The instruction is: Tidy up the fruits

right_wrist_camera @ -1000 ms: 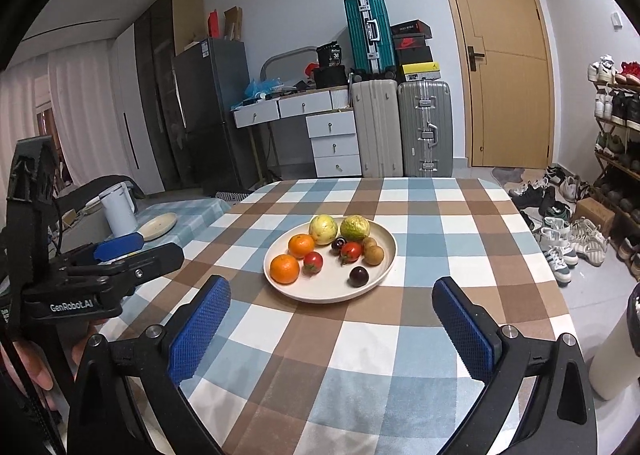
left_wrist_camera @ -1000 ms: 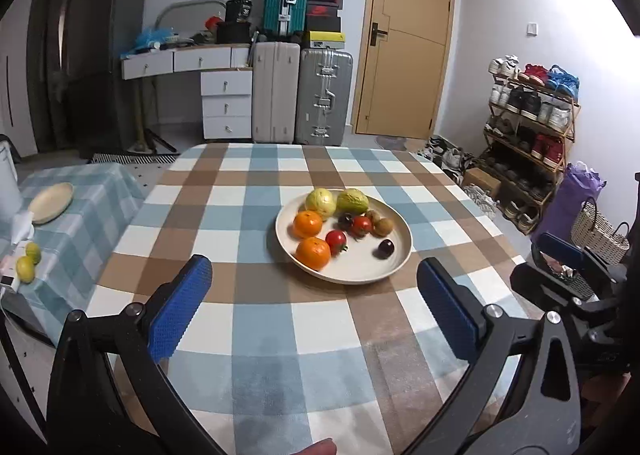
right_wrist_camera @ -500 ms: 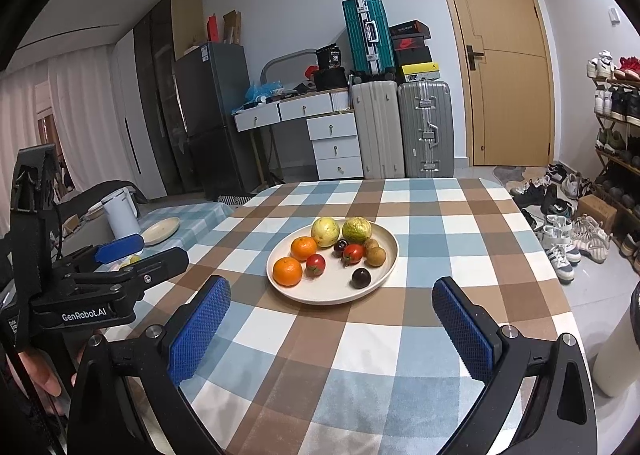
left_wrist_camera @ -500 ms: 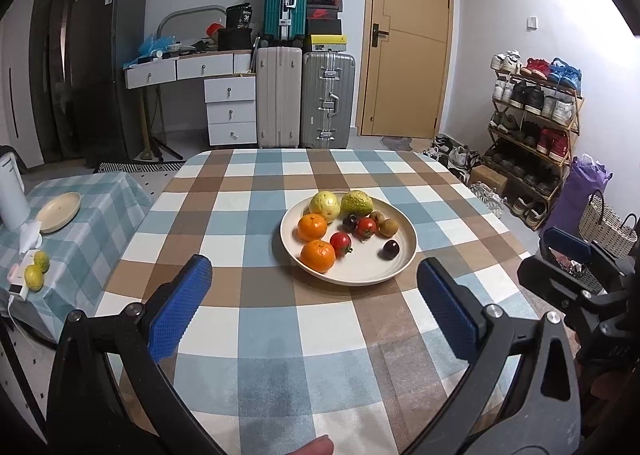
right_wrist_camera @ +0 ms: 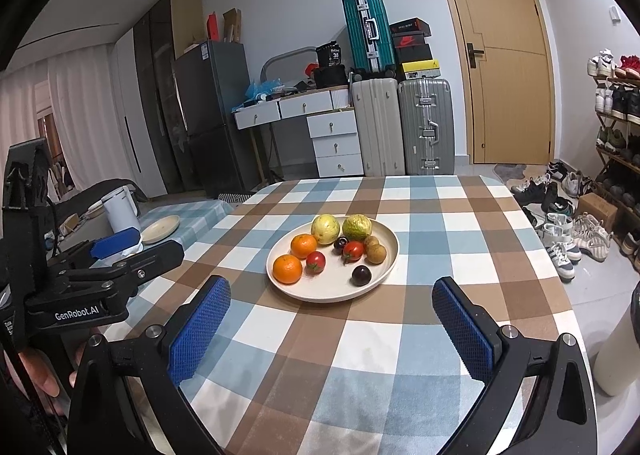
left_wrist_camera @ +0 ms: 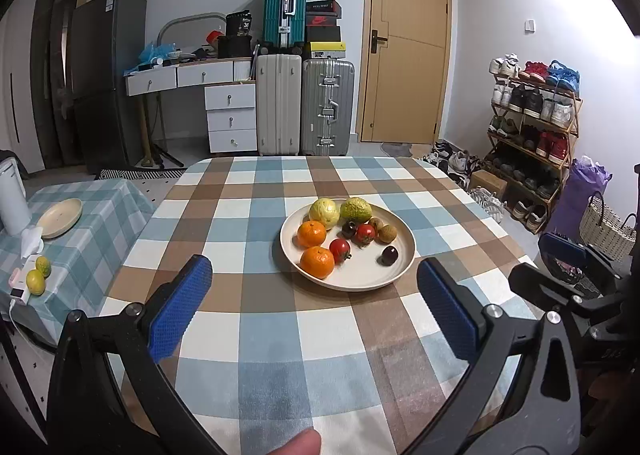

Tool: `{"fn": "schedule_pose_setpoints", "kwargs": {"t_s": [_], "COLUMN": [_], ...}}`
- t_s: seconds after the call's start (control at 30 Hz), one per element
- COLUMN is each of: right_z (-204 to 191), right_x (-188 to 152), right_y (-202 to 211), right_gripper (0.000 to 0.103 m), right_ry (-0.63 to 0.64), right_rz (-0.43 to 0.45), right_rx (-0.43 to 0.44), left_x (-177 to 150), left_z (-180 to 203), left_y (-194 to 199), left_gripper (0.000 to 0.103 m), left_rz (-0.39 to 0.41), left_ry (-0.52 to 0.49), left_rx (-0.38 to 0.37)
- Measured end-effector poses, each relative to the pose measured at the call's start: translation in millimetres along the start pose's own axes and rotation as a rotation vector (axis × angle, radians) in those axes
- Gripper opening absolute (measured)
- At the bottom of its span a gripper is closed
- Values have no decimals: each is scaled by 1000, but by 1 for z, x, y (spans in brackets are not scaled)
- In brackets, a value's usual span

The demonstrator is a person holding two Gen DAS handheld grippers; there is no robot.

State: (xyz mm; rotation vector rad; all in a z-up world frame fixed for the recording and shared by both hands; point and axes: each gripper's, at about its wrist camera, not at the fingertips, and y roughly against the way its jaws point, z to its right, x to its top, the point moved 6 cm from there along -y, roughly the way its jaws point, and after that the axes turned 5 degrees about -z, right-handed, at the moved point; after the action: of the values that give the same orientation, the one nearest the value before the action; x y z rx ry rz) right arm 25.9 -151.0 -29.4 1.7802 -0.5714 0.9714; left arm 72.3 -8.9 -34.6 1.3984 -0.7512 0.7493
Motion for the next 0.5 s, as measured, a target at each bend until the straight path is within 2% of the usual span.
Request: {"fn": "schedule_pose_setpoints", "kwargs": {"t_s": [0.5], "right_z": [-1], "right_x": [-1], "right_y": [-1], "right_gripper": [103], "right_ry": [1], "right_rz": [-2], "right_rx": [0], "left_x": [2], "left_z": [-1], "left_y": [-4], "left_gripper": [102], "left_rz": [6], "left_ry": [0], "left_rx": [2]}}
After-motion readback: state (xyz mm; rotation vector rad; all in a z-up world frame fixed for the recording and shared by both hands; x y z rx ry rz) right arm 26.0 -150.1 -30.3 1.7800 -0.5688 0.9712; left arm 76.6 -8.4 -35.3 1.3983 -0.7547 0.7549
